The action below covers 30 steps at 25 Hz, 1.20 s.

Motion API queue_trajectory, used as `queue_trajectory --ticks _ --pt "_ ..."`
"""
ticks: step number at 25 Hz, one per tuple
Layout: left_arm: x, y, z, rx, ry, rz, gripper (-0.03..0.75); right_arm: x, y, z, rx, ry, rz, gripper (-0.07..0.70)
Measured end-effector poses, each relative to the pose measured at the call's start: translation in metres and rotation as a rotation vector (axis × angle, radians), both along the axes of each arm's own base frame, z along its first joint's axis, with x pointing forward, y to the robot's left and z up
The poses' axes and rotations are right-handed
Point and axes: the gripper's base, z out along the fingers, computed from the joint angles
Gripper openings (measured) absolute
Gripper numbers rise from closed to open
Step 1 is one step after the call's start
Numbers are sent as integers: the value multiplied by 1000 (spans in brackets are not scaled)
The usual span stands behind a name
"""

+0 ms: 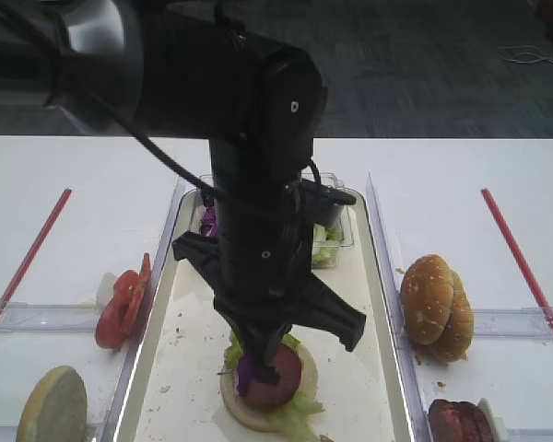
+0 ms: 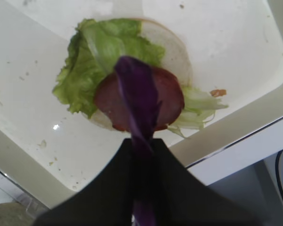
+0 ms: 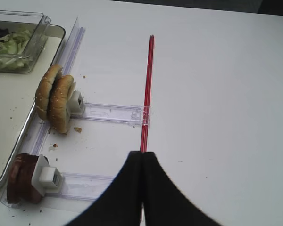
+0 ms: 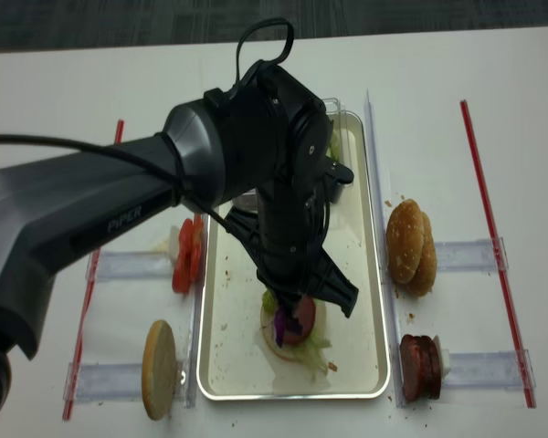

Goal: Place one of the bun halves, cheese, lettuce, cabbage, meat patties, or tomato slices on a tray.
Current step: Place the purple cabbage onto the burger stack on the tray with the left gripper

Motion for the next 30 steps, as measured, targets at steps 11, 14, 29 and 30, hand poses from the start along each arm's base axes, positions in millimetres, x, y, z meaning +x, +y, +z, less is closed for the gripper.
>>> queue_trajectory --ticks 11,14,29,30 --pt "-1 0 -8 -4 -23 4 80 0 0 0 0 0 0 6" --pt "0 -2 -8 -16 -33 4 80 0 0 0 0 0 0 6" --pt "3 -4 -18 -7 -27 6 80 0 0 0 0 0 0 6" --pt "3 -4 -18 -7 -29 10 80 0 0 0 0 0 0 6"
